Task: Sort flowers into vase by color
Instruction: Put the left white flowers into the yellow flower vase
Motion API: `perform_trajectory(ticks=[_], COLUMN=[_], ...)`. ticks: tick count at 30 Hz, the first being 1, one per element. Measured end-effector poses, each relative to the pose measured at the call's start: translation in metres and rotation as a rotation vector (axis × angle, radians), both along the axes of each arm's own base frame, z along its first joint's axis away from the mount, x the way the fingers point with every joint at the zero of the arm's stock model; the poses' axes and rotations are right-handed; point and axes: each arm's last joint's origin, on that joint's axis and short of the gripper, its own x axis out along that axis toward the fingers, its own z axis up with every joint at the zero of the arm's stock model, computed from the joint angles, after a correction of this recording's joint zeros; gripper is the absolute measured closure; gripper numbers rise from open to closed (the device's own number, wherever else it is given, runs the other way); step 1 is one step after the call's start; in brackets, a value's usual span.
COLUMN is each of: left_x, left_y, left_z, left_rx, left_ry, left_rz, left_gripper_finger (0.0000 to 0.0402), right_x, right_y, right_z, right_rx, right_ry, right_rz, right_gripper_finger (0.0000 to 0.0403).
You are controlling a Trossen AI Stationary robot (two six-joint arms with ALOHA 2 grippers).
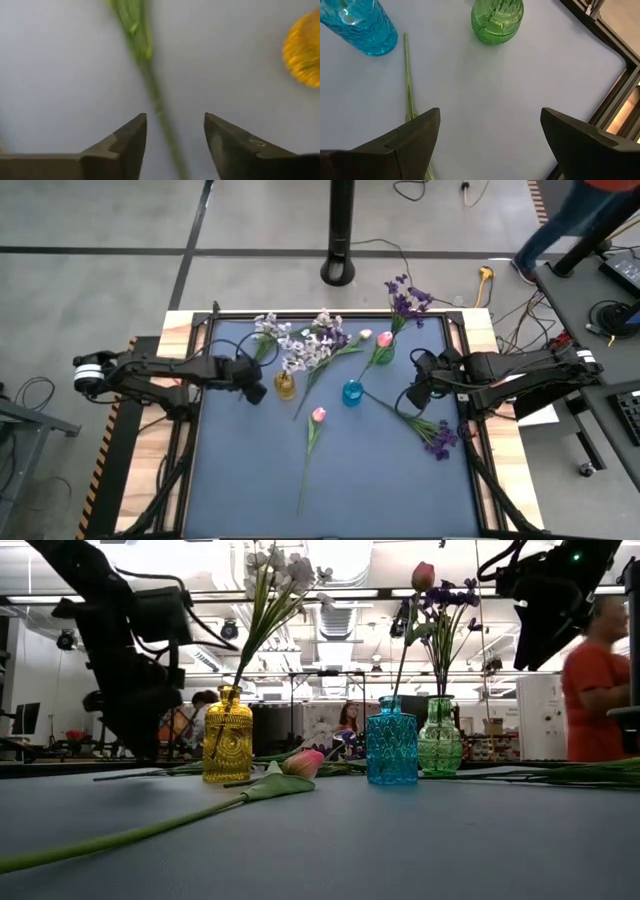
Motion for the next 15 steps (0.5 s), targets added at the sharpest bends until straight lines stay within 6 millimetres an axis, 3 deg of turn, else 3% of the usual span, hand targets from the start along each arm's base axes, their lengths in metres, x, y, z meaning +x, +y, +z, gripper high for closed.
perform_trajectory(ticks=[6, 15], left_x=[0.000, -0.005], left_y=[0.014, 0.034], left_z=[-0.008, -0.032], left_rx=[0.033, 0.031], left_ry=[-0.014, 0.010], left_rz=[0.041, 0.120], left_gripper_finger=[0.0191, 0.0218], right_x=[0.001, 0.002], right_y=[0.000, 0.001], right_z=[0.000, 0.000], right_rx=[0.011, 0.039], right_ry=[-0.014, -0.024], right_rz=[0.002, -0.001], right_gripper_finger=[0.0064, 0.0064])
